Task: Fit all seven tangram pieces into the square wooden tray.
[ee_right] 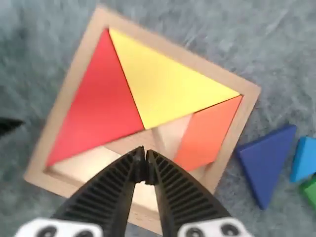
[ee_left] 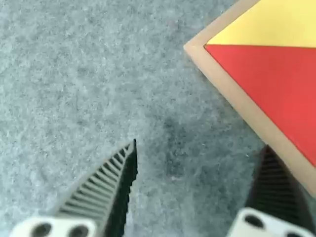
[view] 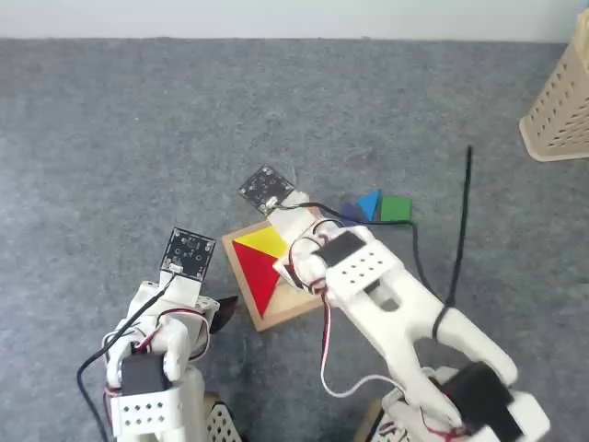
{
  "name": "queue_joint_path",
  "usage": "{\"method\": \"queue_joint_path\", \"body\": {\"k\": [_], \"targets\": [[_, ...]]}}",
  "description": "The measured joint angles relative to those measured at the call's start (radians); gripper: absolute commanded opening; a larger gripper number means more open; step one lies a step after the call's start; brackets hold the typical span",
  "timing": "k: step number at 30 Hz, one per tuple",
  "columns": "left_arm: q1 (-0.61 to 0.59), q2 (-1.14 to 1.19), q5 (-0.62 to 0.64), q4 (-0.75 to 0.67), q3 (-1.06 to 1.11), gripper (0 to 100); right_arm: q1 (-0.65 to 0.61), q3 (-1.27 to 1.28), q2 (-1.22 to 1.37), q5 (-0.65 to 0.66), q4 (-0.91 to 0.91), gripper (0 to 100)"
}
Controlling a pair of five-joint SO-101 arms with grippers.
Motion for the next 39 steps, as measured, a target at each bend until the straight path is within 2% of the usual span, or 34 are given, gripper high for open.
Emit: {"method": "queue_joint_path", "body": {"k": [7,18,24,29,36,39], "targets": [[0.000,0.000,0.000,0.000,0.000,35,-0.061,0.064,0.044,-0.049,-0.124,0.9],[0.000,0.000,0.000,0.000,0.000,35,-0.077,0.061,0.135,-0.048,-0.147,0.9],[0.000,0.000,0.000,0.000,0.000,35,-0.078,0.077,0.133,0.066,-0.055,0.9],[0.000,0.000,0.000,0.000,0.000,35,-0.077,0.135,0.029,0.124,-0.005,0.9],[0.000,0.000,0.000,0.000,0.000,35,-0.074,0.158,-0.170,0.115,0.038,1.3],[0.000,0.000,0.000,0.000,0.000,35,-0.021,0.158,-0.199,0.098,0.043,7.7]]}}
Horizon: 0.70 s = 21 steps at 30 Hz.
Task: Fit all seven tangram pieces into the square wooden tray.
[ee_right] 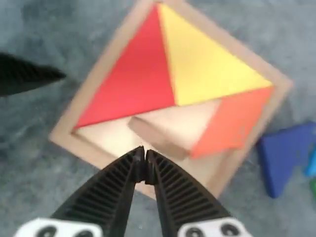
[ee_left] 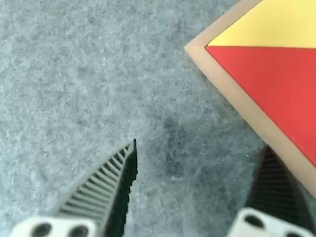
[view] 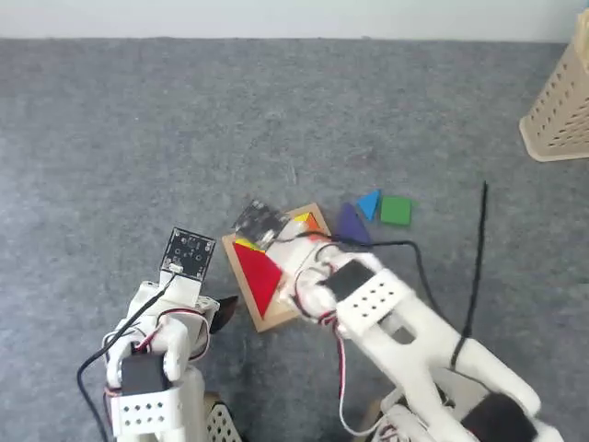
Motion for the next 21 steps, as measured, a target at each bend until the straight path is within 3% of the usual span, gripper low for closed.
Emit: {"method": "queue_joint_path", "body": {"k": [4,7,12,21], "targets": [[0.000,0.000,0.000,0.000,0.000,35,0.054,0.000,-0.006,-0.002,0.048,20.9],[0.000,0.000,0.000,0.000,0.000,35,0.049,0.000,-0.006,0.008,0.064,21.7],[0.000,0.000,0.000,0.000,0.000,35,-0.002,0.000,-0.006,0.144,0.068,21.9],[0.000,0.000,0.000,0.000,0.000,35,-0.012,-0.026,0.083,0.212,0.061,21.7]]}}
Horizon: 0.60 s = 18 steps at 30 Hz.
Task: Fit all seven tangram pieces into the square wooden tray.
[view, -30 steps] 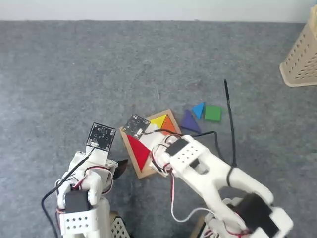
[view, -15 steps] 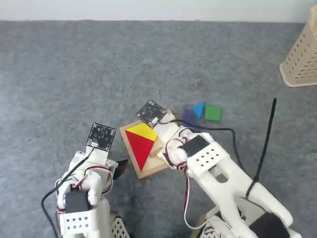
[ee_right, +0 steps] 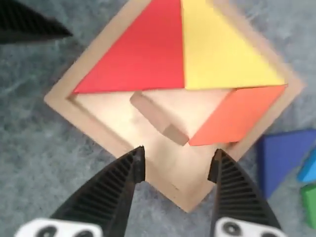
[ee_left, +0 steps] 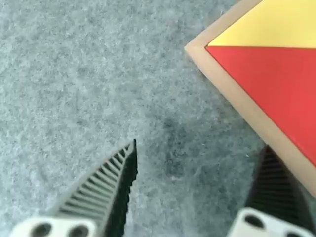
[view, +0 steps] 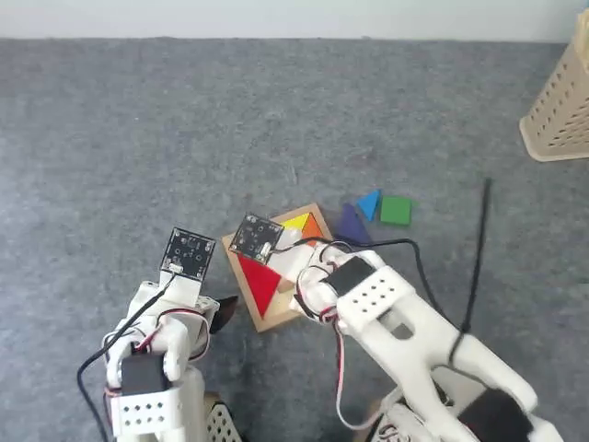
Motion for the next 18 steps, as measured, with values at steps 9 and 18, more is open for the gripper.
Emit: {"method": "queue_joint_path", "body": {"k": [9,18], "targets": [[0.000,0.000,0.000,0.000,0.000,35,0.000,-0.127,0.196,0.021,-0.006,21.6],[0.000,0.000,0.000,0.000,0.000,35,0.002,-0.149,0.281,0.101,-0.055,13.6]]}}
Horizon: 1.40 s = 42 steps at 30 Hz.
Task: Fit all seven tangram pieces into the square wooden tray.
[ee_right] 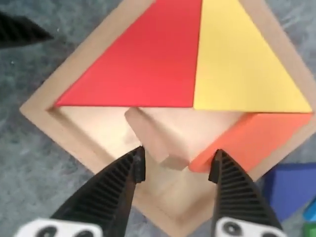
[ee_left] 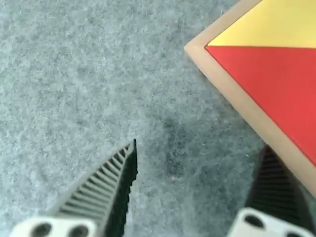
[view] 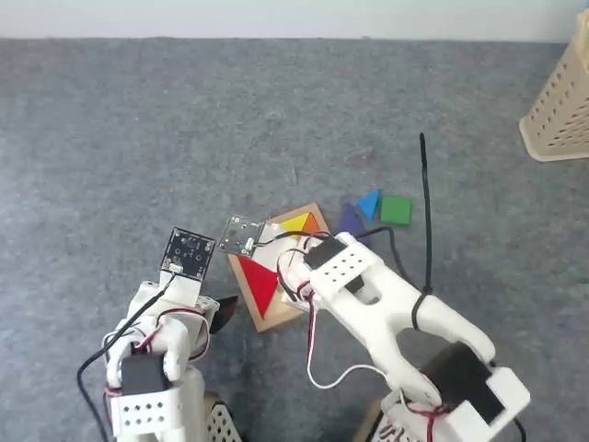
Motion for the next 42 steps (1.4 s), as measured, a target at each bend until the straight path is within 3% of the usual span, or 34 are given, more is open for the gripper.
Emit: {"method": "queue_joint_path", "body": {"k": [8,18,28,33,42], "targets": [[0.000,0.000,0.000,0.000,0.000,35,0.003,-0.017,0.012,0.118,-0.032,0.6],[0.000,0.000,0.000,0.000,0.000,35,0.002,-0.086,0.032,0.150,0.066,0.8],[0.000,0.000,0.000,0.000,0.000,35,-0.002,-0.091,0.029,-0.203,0.049,0.7],[0.000,0.000,0.000,0.000,0.000,35,0.000,0.020,-0.127,-0.344,0.002,0.7],[0.000,0.000,0.000,0.000,0.000,35,0.055,0.265,-0.460,-0.394,-0.120,0.9]]}}
